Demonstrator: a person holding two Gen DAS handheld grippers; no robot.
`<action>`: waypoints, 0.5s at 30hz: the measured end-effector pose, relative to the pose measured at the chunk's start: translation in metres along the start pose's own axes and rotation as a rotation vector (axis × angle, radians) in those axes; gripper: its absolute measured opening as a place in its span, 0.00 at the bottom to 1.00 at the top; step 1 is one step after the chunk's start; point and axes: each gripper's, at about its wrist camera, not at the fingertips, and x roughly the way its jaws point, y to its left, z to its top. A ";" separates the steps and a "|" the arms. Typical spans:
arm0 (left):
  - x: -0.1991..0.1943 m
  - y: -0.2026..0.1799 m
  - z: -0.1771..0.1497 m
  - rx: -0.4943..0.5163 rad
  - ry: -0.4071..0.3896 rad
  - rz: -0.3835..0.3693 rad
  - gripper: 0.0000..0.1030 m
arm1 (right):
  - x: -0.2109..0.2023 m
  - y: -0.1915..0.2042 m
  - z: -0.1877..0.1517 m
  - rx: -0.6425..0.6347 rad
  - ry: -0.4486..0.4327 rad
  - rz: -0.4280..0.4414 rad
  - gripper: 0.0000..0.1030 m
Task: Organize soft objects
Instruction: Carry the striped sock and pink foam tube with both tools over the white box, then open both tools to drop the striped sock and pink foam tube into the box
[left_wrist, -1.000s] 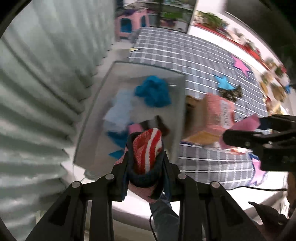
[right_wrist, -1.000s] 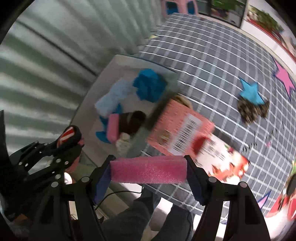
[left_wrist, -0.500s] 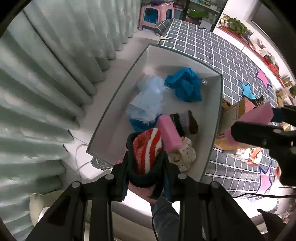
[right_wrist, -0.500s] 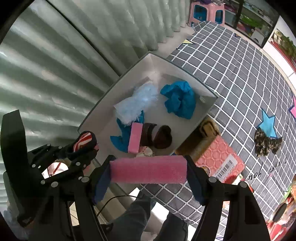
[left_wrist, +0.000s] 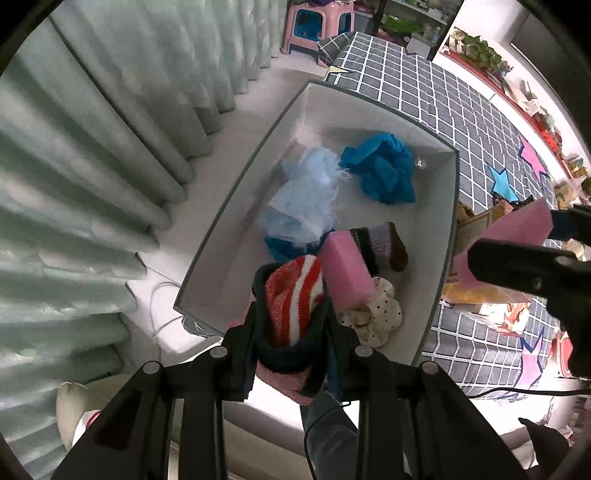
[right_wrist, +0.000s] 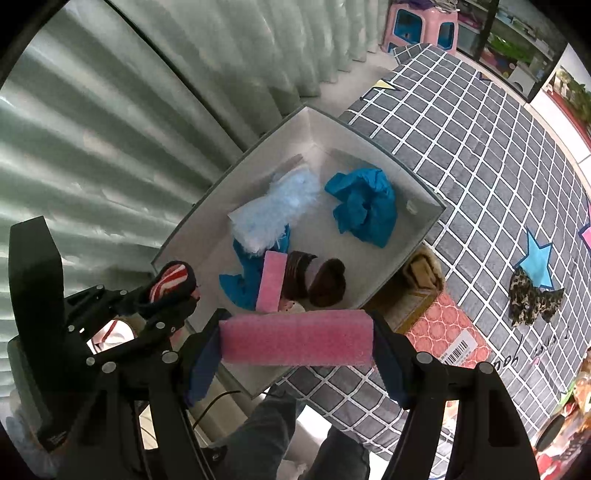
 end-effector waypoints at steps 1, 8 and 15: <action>0.001 0.000 0.000 0.000 0.002 0.000 0.32 | 0.001 0.000 0.000 0.000 0.002 0.001 0.72; 0.005 -0.001 0.001 -0.006 0.016 0.006 0.32 | 0.003 0.001 0.003 -0.006 0.005 0.007 0.72; 0.006 -0.002 0.002 -0.004 0.022 0.007 0.32 | 0.006 0.001 0.003 -0.007 0.010 0.013 0.72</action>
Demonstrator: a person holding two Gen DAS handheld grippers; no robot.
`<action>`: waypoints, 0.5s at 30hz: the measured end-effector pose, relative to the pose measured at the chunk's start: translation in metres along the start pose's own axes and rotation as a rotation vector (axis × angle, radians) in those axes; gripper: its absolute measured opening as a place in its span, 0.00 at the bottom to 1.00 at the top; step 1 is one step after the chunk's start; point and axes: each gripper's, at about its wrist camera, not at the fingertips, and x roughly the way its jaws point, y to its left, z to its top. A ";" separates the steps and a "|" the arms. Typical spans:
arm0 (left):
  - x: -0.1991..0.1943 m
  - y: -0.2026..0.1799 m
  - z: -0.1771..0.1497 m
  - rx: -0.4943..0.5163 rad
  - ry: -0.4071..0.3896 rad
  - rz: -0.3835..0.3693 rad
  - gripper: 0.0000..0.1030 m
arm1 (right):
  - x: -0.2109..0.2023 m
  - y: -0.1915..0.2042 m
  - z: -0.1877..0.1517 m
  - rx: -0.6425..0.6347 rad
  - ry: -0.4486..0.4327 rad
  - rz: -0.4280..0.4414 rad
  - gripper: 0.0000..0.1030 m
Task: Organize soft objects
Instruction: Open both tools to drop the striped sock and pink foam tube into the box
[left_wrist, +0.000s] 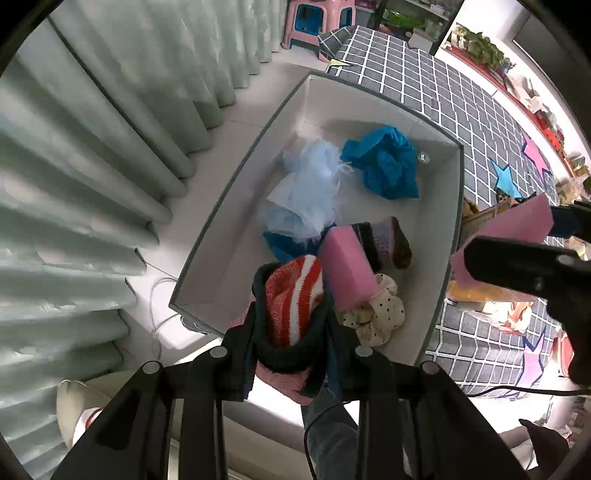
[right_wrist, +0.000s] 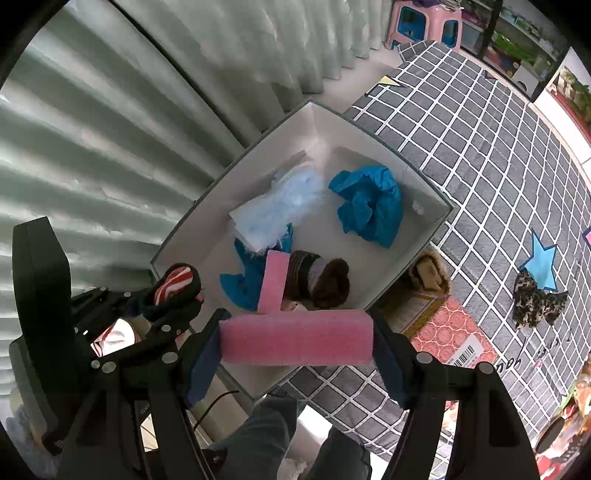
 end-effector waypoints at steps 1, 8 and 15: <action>0.000 0.000 0.000 -0.001 0.000 0.000 0.32 | 0.000 -0.001 0.000 0.002 0.000 0.000 0.72; 0.002 -0.001 0.000 0.000 0.007 0.002 0.32 | 0.002 -0.001 0.001 0.004 0.003 0.004 0.72; 0.006 -0.001 0.001 -0.003 0.015 0.001 0.32 | 0.005 -0.001 0.003 0.003 0.007 0.015 0.72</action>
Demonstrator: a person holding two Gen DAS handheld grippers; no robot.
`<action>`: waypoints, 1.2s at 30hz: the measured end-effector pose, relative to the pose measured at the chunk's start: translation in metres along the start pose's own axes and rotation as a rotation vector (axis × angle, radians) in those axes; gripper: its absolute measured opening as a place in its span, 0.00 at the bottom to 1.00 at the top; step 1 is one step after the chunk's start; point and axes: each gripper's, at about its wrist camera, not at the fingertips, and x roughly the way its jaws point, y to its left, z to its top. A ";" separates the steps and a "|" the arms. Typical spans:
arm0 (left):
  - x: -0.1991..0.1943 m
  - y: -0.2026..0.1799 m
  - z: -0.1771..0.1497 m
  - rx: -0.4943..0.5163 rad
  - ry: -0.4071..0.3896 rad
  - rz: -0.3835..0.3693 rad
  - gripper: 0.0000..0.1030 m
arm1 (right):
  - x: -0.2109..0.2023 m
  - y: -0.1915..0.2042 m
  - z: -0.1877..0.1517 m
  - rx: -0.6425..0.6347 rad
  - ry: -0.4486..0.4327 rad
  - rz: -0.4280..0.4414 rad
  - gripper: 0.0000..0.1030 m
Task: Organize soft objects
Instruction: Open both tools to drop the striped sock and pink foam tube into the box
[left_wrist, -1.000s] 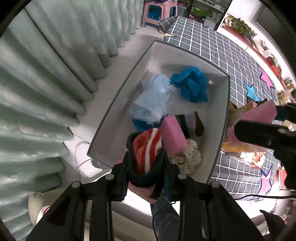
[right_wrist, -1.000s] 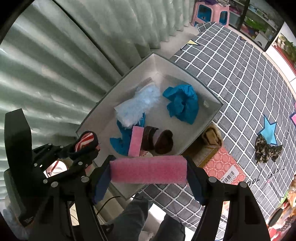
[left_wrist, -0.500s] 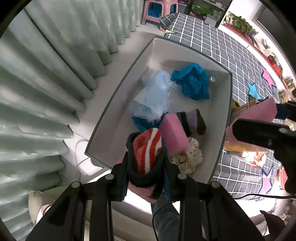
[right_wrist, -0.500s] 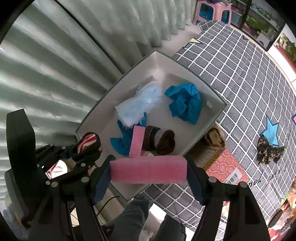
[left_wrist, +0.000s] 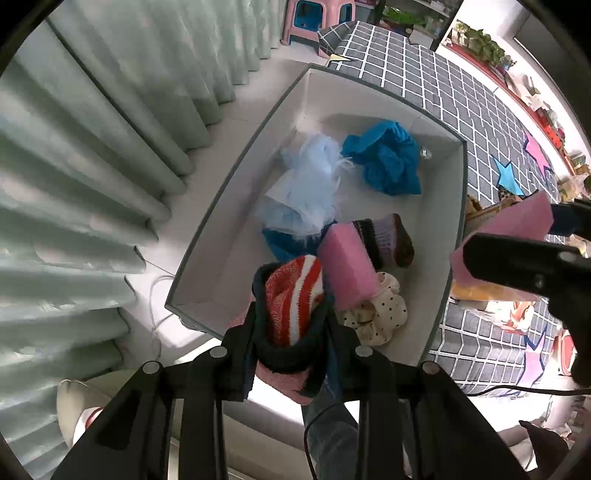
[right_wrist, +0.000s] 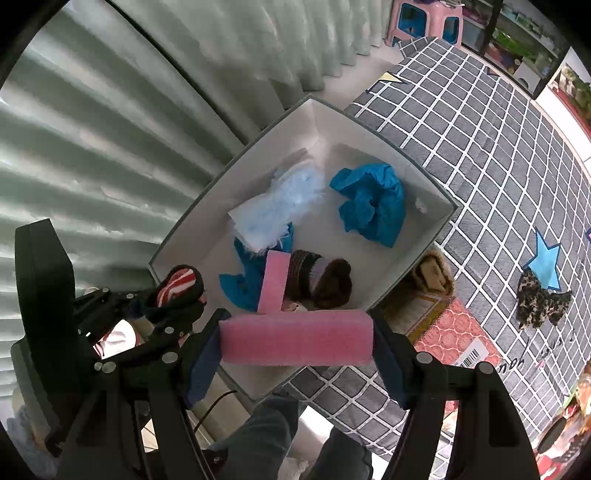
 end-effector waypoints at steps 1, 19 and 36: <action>0.001 0.000 0.000 -0.003 0.003 -0.002 0.32 | 0.001 0.000 0.000 0.001 0.001 0.003 0.72; 0.012 0.008 0.012 -0.065 0.021 -0.023 0.66 | 0.015 -0.021 0.025 0.095 0.011 0.131 0.90; 0.006 -0.016 0.032 -0.063 0.024 -0.078 1.00 | -0.025 -0.159 0.022 0.403 -0.072 0.112 0.98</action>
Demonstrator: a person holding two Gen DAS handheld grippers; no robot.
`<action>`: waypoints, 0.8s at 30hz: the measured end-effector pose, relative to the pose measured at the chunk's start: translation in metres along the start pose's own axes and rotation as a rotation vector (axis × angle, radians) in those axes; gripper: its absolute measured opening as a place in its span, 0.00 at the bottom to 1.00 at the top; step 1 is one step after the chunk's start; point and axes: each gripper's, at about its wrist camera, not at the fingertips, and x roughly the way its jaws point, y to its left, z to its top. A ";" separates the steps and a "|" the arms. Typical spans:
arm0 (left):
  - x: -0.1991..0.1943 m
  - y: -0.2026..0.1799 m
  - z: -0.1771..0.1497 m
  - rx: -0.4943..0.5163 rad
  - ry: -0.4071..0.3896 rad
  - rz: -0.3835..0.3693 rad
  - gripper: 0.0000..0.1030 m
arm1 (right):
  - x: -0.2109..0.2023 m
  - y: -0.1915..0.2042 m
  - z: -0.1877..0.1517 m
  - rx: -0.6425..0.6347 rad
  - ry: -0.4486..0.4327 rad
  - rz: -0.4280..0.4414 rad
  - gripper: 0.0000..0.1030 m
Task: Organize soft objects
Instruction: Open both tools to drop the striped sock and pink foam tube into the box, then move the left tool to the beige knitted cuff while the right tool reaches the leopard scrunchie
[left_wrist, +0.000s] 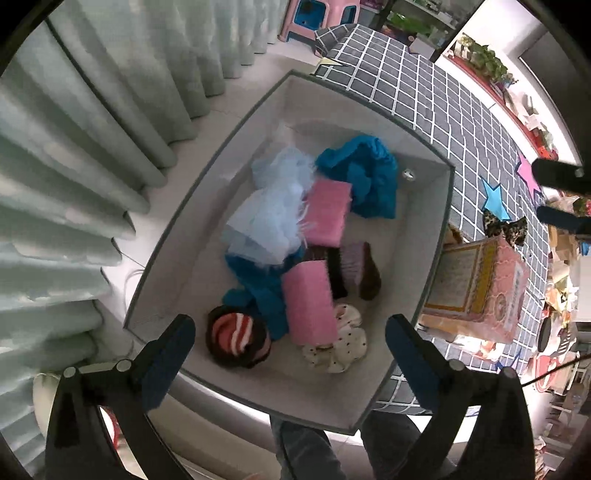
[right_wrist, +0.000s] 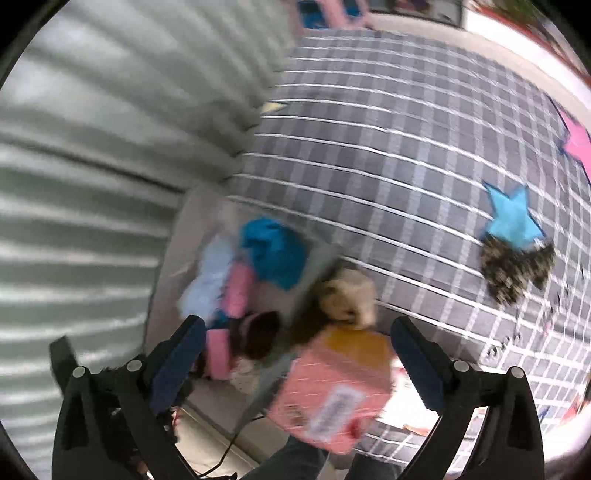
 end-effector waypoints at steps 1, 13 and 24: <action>0.000 -0.003 0.001 0.006 0.002 0.008 1.00 | 0.002 -0.011 0.002 0.030 0.007 0.003 0.98; 0.011 -0.030 0.004 0.021 0.074 0.077 1.00 | 0.102 -0.072 0.019 0.084 0.315 0.113 0.98; 0.008 -0.052 0.008 -0.015 0.098 0.127 1.00 | 0.159 -0.085 0.034 -0.040 0.432 0.009 0.98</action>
